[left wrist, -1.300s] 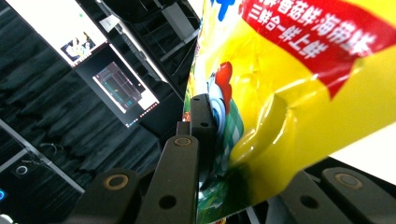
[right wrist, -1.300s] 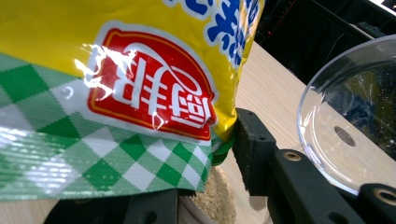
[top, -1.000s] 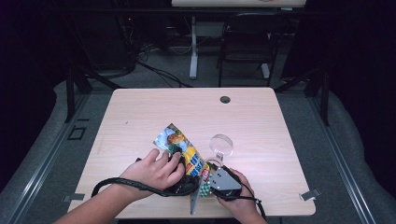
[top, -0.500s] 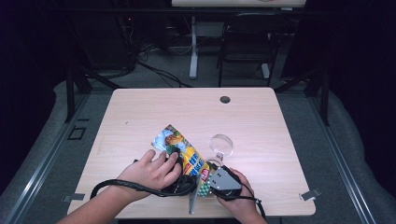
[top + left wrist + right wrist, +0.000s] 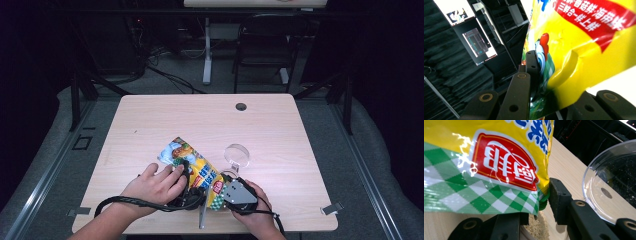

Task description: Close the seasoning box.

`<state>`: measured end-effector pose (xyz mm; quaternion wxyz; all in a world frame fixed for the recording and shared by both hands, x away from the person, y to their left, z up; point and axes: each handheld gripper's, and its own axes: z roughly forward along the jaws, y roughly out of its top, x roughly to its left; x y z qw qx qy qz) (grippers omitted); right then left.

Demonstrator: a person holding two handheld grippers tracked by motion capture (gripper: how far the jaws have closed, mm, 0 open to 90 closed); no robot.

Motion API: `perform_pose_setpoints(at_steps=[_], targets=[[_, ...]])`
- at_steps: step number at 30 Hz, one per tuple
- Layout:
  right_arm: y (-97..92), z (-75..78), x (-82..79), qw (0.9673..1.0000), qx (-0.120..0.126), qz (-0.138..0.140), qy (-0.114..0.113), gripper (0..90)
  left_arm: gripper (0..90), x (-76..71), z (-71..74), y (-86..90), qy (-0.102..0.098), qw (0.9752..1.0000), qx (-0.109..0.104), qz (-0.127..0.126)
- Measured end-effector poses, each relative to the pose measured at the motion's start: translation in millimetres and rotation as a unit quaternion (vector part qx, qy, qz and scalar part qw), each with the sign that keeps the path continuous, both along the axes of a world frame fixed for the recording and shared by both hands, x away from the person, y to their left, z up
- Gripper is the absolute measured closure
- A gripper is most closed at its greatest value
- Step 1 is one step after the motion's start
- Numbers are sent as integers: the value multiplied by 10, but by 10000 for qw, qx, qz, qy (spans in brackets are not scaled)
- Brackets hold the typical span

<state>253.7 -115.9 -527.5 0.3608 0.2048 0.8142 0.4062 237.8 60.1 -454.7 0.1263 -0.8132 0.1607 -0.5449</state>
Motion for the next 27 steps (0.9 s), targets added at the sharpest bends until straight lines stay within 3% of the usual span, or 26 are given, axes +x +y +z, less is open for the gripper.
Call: perform_pose_setpoints(at_steps=[8,27], targets=[[10,2,-8,10000,-13,11,-31,712,869,-1,-14,37,-8,9999,-124,22],[-18,15,-1,10000,27,-31,-83,713,869,31,-57,95,265,9974,-638,187]])
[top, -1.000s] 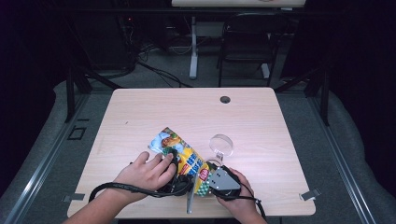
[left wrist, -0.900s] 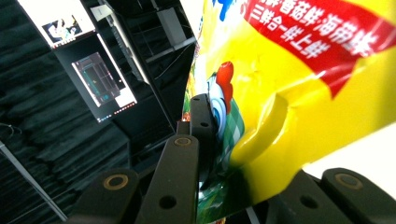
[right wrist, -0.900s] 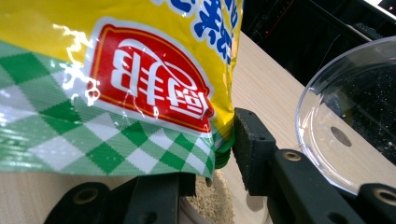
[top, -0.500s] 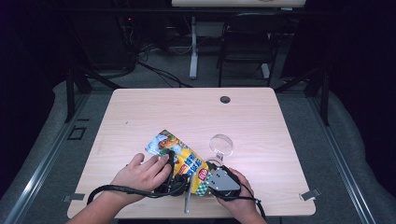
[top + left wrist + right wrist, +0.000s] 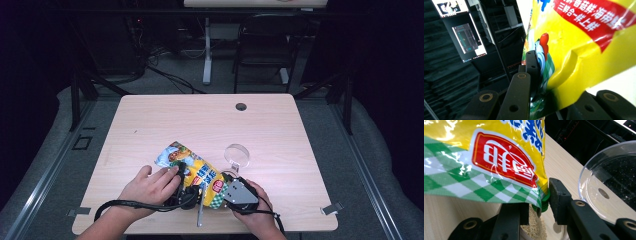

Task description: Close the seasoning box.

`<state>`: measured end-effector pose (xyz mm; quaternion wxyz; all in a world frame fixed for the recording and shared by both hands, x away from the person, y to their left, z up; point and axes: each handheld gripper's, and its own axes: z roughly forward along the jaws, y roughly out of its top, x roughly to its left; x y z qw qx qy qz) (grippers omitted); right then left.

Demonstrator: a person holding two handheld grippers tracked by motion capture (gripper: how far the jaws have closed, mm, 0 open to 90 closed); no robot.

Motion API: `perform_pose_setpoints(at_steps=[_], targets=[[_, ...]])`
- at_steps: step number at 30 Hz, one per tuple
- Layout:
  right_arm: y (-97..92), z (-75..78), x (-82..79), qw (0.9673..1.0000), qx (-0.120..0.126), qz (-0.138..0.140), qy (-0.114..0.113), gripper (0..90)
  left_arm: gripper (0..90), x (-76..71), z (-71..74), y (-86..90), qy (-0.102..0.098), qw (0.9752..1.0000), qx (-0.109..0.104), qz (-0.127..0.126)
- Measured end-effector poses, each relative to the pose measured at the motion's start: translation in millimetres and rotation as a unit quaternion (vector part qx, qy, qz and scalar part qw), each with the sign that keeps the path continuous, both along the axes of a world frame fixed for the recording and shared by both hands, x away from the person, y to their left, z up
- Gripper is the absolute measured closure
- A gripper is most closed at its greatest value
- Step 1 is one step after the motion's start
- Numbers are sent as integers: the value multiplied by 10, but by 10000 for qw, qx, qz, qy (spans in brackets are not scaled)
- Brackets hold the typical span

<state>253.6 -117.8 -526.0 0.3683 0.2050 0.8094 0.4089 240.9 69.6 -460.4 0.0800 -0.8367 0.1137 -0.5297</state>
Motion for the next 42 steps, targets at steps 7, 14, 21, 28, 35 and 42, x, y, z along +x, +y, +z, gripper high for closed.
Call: perform_pose_setpoints(at_steps=[7,14,21,28,35,42], targets=[[-4,-1,-7,10000,29,20,-9,713,870,0,-9,19,97,9999,-115,34],[-17,4,-10,10000,41,54,-25,713,870,-1,-17,32,177,9996,-207,68],[-19,3,-9,10000,48,55,-41,712,870,8,-38,65,280,9988,-376,107],[-18,1,-10,10000,60,56,-54,710,870,9,-71,95,390,9973,-591,187],[-18,1,-16,9999,64,55,-58,708,870,16,-105,130,500,9957,-761,194],[-14,4,-21,9999,65,54,-57,707,870,31,-166,184,628,9917,-1101,206]])
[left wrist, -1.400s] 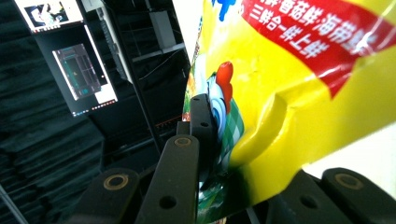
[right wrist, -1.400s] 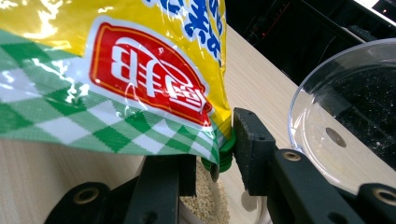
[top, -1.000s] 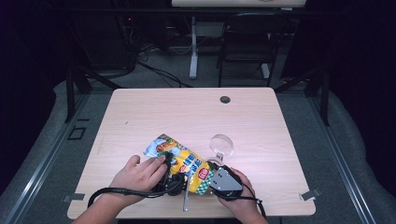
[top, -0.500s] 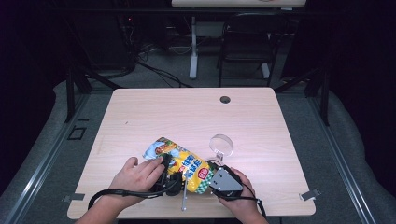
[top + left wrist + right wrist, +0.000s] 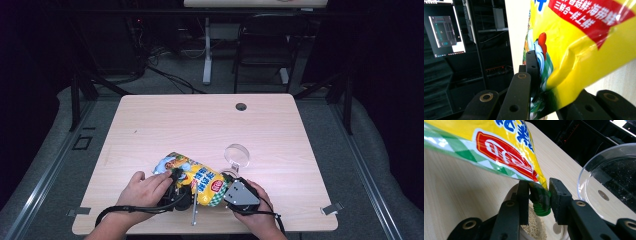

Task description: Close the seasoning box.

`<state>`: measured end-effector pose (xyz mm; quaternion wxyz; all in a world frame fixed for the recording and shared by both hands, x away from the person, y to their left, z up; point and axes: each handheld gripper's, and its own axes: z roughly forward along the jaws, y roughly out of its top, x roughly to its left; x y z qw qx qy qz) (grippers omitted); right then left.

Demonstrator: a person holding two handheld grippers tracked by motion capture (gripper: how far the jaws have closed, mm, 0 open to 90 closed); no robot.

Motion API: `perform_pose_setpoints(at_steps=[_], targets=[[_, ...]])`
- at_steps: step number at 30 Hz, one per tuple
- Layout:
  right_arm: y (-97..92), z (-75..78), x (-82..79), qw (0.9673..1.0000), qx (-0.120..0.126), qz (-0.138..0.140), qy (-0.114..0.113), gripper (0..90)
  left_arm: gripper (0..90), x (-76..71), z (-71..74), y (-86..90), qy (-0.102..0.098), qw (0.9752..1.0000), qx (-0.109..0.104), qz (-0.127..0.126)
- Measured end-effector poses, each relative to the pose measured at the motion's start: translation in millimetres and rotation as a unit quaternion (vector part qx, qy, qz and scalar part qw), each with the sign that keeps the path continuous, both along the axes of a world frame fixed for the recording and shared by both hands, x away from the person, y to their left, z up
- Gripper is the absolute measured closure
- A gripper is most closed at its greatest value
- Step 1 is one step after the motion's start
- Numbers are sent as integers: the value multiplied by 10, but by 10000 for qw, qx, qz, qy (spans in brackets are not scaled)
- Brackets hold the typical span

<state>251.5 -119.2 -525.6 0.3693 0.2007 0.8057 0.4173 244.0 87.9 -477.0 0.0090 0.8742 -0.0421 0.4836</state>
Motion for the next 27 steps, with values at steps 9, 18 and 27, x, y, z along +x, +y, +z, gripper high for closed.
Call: perform_pose_setpoints(at_steps=[9,18,27], targets=[[10,4,-4,10000,-34,-6,-18,706,870,10,-50,46,114,9995,-270,97],[11,16,-1,10000,-60,-5,-21,707,870,22,-105,76,204,9984,-512,156],[23,22,-2,9999,-83,-7,-66,707,868,20,-178,95,255,9972,-672,223]])
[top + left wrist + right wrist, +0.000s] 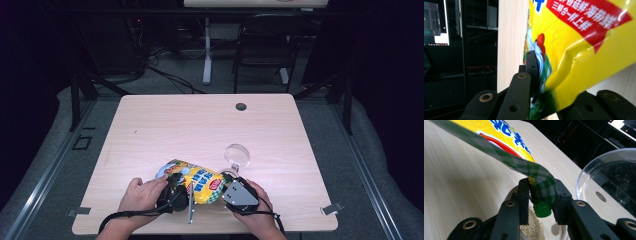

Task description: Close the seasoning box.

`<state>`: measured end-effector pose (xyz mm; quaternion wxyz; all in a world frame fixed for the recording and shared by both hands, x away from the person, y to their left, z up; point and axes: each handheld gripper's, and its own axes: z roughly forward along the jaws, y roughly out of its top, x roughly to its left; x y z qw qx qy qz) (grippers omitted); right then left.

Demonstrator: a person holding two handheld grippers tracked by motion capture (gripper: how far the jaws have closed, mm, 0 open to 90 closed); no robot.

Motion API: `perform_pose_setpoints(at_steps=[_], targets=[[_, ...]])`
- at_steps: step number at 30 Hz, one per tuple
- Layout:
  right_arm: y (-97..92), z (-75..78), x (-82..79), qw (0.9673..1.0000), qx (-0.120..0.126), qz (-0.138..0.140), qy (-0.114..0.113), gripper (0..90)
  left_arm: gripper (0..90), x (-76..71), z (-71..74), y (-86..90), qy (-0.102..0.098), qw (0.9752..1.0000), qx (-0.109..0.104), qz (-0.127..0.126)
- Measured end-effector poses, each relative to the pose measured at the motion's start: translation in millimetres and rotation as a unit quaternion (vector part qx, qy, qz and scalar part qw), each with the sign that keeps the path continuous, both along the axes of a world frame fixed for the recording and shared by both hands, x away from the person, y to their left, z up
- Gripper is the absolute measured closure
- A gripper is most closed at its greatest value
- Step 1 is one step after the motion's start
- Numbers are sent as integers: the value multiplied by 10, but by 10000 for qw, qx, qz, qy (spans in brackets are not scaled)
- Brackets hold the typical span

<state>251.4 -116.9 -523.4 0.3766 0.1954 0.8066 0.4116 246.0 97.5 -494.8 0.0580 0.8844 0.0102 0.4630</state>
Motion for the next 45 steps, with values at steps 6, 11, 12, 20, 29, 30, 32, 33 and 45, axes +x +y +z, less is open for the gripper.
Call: perform_pose_setpoints(at_steps=[6,11,12,20,29,30,32,33,45], targets=[[11,2,-2,10000,6,13,-32,708,868,8,-33,23,67,9998,-183,61],[14,1,1,10000,19,26,-46,707,869,18,-67,53,168,9989,-422,113],[16,0,0,10000,27,20,-53,706,869,27,-68,62,220,9987,-447,118],[20,-2,4,10000,55,29,-64,693,869,45,-118,105,339,9971,-661,134],[20,-4,8,9999,74,47,-75,669,870,44,-175,141,352,9960,-814,65],[22,-7,7,9999,84,39,-83,665,871,45,-182,145,360,9959,-830,53],[25,-10,7,9999,61,32,-85,652,872,45,-191,149,367,9957,-850,32],[26,-12,8,9999,68,27,-87,645,871,43,-195,151,352,9957,-862,16],[-8,-21,37,9998,116,-131,-54,510,873,58,-221,193,608,9909,-1201,26]])
